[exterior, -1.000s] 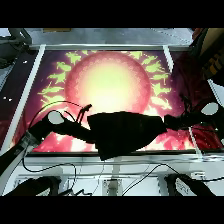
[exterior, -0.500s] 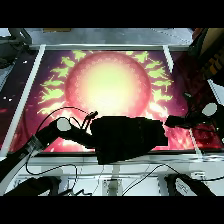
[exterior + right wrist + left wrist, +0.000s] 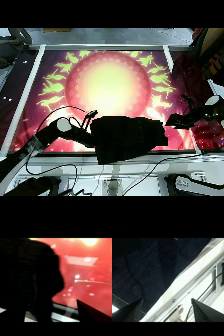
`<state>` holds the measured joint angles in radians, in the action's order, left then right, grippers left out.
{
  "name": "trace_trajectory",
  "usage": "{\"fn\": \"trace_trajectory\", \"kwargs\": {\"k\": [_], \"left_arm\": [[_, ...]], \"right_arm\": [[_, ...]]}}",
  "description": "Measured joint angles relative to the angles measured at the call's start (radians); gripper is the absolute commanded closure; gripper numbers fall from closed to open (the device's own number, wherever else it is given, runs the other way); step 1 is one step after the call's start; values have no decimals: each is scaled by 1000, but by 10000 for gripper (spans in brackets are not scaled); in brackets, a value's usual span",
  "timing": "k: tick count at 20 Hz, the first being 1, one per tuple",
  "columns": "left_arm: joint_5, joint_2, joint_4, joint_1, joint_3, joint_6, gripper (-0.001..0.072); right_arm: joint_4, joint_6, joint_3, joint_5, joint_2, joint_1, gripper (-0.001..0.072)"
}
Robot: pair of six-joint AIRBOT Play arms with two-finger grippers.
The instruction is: Fold the clothes and pants, and hang the long-sleeved shirts on hangers.
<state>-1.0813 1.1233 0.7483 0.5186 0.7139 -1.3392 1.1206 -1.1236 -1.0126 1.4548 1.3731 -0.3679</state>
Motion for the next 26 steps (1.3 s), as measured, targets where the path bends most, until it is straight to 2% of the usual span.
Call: {"fn": "trace_trajectory", "kwargs": {"k": [3,6,8,15,18,19,21,26], "left_arm": [[16,0,0,0,0,0,0],[44,0,0,0,0,0,0],[59,0,0,0,0,0,0],[73,0,0,0,0,0,0],[75,0,0,0,0,0,0],[76,0,0,0,0,0,0],[82,0,2,0,0,1,0],[155,0,15,0,0,3,1]], "right_arm": [[-38,64,-5,-2,24,44,12],[8,93,-8,-31,34,104,20],[62,93,-8,-71,37,132,56],[121,66,-10,-125,94,158,91],[84,66,-10,-119,140,159,91],[69,66,-10,-114,156,160,117],[34,69,-11,-97,187,160,121],[-206,141,-10,11,253,175,118]]}}
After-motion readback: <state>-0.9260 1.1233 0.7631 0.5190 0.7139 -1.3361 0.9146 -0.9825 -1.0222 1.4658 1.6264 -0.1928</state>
